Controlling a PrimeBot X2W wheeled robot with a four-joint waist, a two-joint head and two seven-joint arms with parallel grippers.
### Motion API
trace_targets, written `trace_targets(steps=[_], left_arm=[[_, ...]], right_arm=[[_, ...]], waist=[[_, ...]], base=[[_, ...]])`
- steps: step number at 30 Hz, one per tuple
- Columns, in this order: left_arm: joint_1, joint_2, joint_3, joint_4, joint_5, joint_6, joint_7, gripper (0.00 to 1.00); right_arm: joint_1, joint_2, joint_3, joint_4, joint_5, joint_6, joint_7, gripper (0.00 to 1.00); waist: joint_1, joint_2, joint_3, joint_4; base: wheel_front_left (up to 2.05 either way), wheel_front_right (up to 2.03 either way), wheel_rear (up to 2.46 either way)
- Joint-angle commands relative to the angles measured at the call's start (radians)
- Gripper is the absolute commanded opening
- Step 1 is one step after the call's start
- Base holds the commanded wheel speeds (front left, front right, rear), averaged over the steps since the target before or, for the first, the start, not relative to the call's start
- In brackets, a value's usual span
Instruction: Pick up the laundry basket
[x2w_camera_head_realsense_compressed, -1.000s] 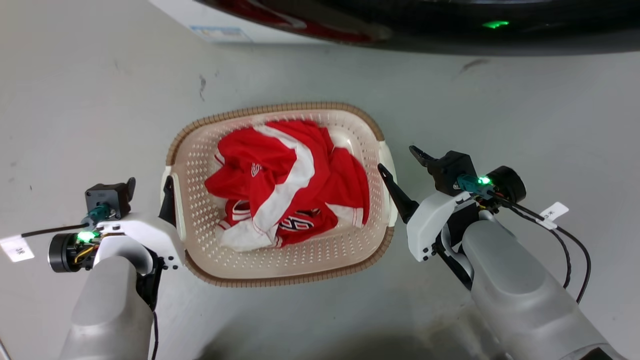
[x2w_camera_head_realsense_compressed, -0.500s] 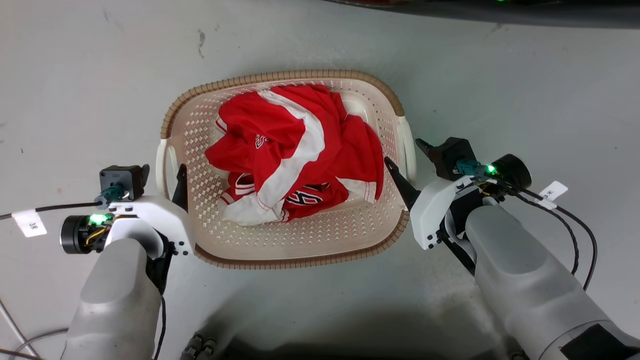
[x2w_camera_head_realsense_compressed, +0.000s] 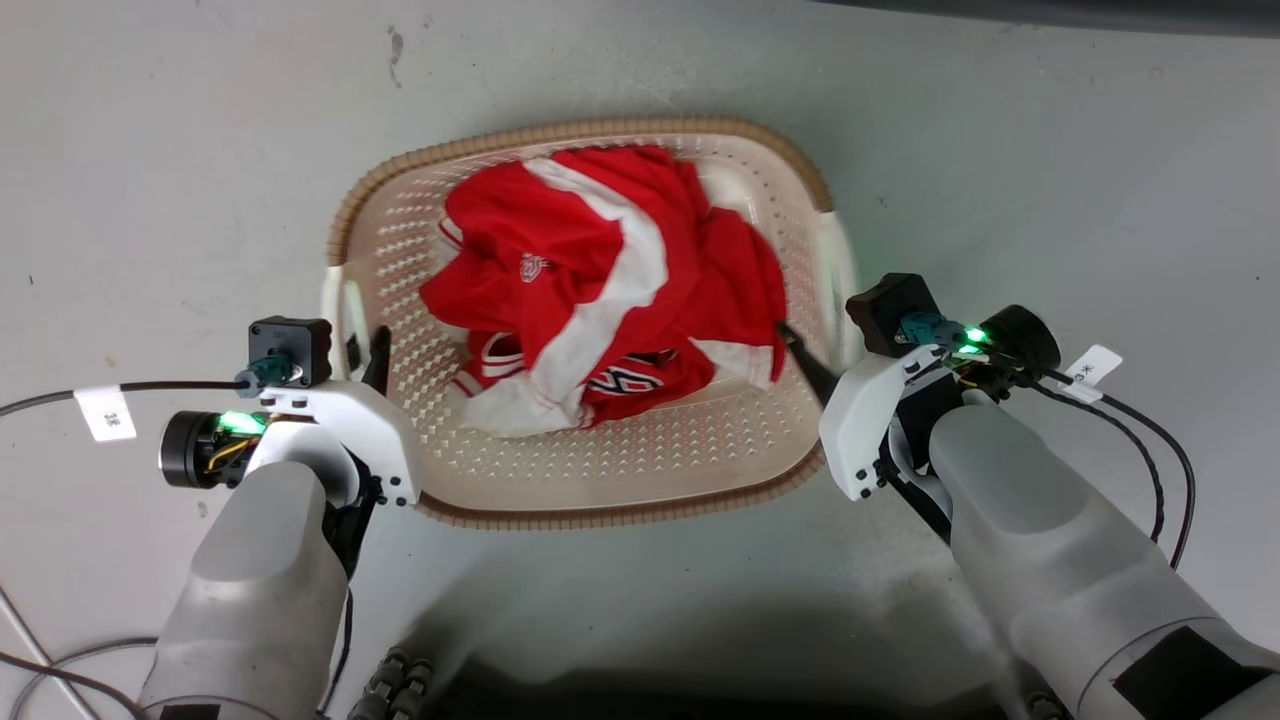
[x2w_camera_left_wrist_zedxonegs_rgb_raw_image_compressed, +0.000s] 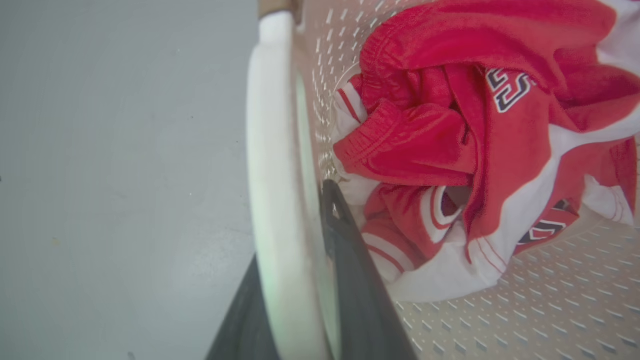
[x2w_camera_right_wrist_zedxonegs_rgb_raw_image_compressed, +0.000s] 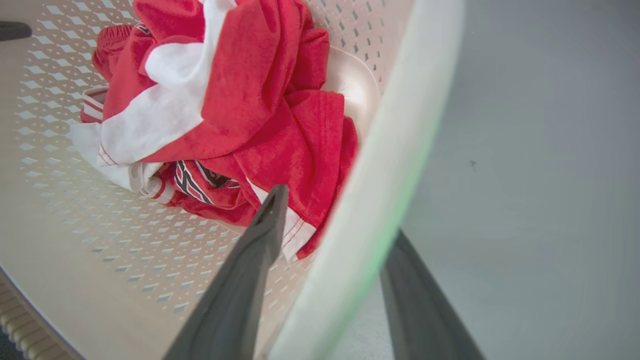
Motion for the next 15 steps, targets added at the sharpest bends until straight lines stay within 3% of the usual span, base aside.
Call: trace_targets(steps=[1, 15], left_arm=[[-0.019, -0.009, -0.008, 0.003, -0.005, 0.002, -0.002, 0.00], [0.007, -0.039, -0.100, 0.072, -0.074, 0.001, 0.000, 0.00]], right_arm=[[-0.017, -0.003, 0.007, 0.006, 0.006, -0.001, 0.001, 0.00], [0.010, 0.005, 0.087, 0.032, 0.062, 0.006, 0.022, 0.00]], waist=[[-0.0001, 0.0000, 0.002, 0.000], [-0.0001, 0.0000, -0.085, -0.012]], base=[[0.00, 0.00, 0.00], [0.00, 0.00, 0.00]])
